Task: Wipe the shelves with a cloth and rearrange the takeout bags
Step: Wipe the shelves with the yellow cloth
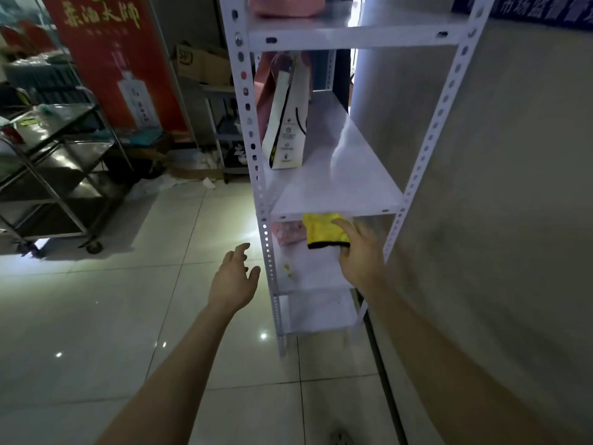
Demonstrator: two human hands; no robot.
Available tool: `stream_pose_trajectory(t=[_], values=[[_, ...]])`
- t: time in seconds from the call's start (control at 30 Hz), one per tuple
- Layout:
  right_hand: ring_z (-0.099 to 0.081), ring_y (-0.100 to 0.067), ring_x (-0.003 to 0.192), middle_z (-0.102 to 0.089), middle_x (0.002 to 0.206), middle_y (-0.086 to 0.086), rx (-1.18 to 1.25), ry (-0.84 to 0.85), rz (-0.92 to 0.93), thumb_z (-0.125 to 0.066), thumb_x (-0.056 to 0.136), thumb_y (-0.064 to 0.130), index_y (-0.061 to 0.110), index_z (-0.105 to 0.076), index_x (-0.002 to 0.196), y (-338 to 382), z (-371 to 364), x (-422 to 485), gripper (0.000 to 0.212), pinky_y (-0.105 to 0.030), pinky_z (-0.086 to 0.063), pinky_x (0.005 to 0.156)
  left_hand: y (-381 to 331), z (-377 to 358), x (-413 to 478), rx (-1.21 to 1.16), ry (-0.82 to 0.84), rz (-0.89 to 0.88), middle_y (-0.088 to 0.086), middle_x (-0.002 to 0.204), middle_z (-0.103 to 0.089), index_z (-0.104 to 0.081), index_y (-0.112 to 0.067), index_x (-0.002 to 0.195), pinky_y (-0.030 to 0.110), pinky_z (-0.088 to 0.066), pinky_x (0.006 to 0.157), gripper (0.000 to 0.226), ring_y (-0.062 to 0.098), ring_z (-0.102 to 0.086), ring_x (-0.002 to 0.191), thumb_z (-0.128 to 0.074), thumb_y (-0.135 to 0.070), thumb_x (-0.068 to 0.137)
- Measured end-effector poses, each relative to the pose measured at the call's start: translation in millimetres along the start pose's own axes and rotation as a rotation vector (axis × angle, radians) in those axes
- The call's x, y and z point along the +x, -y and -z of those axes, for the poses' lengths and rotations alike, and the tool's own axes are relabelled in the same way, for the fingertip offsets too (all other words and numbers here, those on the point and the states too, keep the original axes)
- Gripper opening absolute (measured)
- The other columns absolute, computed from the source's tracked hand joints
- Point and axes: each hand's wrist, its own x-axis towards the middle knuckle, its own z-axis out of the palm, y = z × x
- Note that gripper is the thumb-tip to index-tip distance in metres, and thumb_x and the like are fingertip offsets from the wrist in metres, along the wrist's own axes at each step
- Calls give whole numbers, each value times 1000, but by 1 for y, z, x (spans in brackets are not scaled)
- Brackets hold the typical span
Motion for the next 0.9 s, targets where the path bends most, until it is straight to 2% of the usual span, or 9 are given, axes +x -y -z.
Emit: stream_pose_trajectory(t=[0.13, 0.27, 0.37, 0.5, 0.6, 0.77, 0.83, 0.9], values=[[-51, -32, 130, -59, 138, -4, -112, 266, -85, -58, 94, 1, 30, -53, 151, -51, -73, -50, 64, -46, -47, 100, 29, -38, -20, -9, 49, 73, 5, 138, -61, -46, -22, 157, 41, -57, 95, 56, 20, -71, 111, -65, -27, 104], [-50, -28, 132, -57, 139, -2, -151, 417, -175, -57, 95, 5, 37, -49, 153, -89, -122, -66, 67, -41, -48, 97, 56, -79, -37, -19, 113, 170, 8, 138, -61, -46, -21, 157, 42, -58, 98, 56, 21, -70, 113, -65, -27, 105], [-52, -27, 130, -59, 137, 0, -172, 487, -133, -59, 95, 8, 37, -49, 153, -110, -154, -57, 65, -39, -49, 96, 70, -110, -41, -23, 125, 230, 8, 138, -61, -45, -21, 158, 41, -57, 98, 57, 23, -68, 117, -66, -27, 105], [-49, -27, 137, -56, 147, -1, -158, 599, -31, -57, 94, 7, 33, -47, 156, -130, -198, -18, 68, -42, -47, 105, 82, -149, -28, -18, 140, 260, 8, 140, -59, -41, -20, 161, 45, -58, 97, 60, 24, -66, 122, -64, -28, 106], [-44, -28, 141, -50, 154, -1, -176, 587, 21, -56, 95, 8, 32, -45, 156, -135, -232, 27, 66, -49, -41, 112, 90, -175, -7, -29, 95, 254, 7, 147, -56, -37, -20, 163, 46, -58, 98, 63, 21, -62, 128, -63, -29, 107], [-33, -34, 151, -32, 165, -5, -300, 398, 130, -59, 93, 10, 30, -38, 159, -133, -286, 85, 72, -60, -36, 112, 103, -212, 29, -95, -51, 262, 3, 160, -48, -27, -23, 168, 43, -55, 104, 65, 20, -57, 138, -57, -31, 110], [-22, -31, 158, -22, 171, -5, -293, 441, 178, -57, 97, 19, 32, -32, 163, -137, -313, 96, 72, -62, -33, 115, 111, -228, 38, -115, -86, 257, 2, 163, -44, -22, -25, 169, 42, -56, 104, 68, 19, -57, 137, -57, -34, 111], [-13, -25, 162, -13, 176, -1, -270, 598, 223, -50, 105, 30, 36, -30, 165, -149, -343, 94, 63, -62, -25, 122, 123, -246, 44, -124, -123, 250, 2, 163, -45, -21, -23, 169, 36, -53, 100, 72, 15, -55, 134, -60, -35, 110]])
